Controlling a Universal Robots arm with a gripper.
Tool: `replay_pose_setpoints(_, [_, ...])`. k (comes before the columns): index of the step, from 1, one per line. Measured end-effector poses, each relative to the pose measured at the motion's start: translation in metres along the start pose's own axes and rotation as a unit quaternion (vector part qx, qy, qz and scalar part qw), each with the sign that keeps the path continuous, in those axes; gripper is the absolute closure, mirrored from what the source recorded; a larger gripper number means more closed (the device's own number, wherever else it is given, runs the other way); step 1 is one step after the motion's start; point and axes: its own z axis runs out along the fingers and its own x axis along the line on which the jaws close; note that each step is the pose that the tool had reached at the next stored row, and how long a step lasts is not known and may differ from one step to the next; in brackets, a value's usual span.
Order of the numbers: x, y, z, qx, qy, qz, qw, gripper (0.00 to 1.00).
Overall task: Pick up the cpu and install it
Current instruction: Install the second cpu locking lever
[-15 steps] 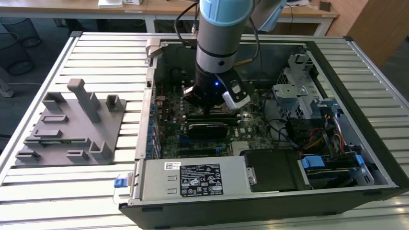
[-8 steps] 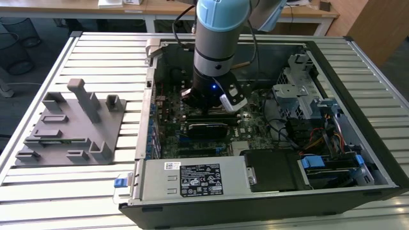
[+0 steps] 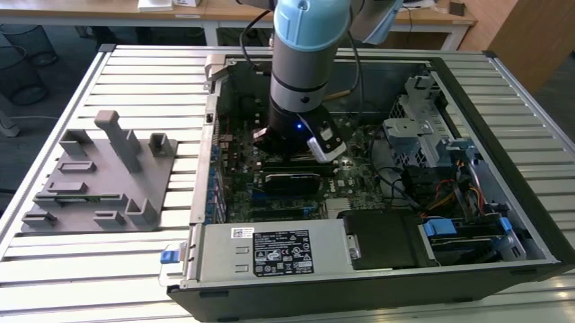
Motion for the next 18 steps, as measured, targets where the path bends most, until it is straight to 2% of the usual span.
replay_pose_setpoints(6, [0.0029, -0.0052, 0.0003, -0.0080, -0.0007, -0.001, 1.0000, 0.89])
replay_pose_setpoints(12, [0.0053, -0.0052, 0.0030, -0.0228, -0.0023, -0.003, 0.9997, 0.89])
replay_pose_setpoints(16, [0.0073, -0.0054, 0.0054, -0.0278, -0.0027, -0.003, 0.9996, 0.89])
replay_pose_setpoints(18, [0.0078, -0.0054, 0.0060, -0.0322, -0.0032, -0.004, 0.9995, 0.89])
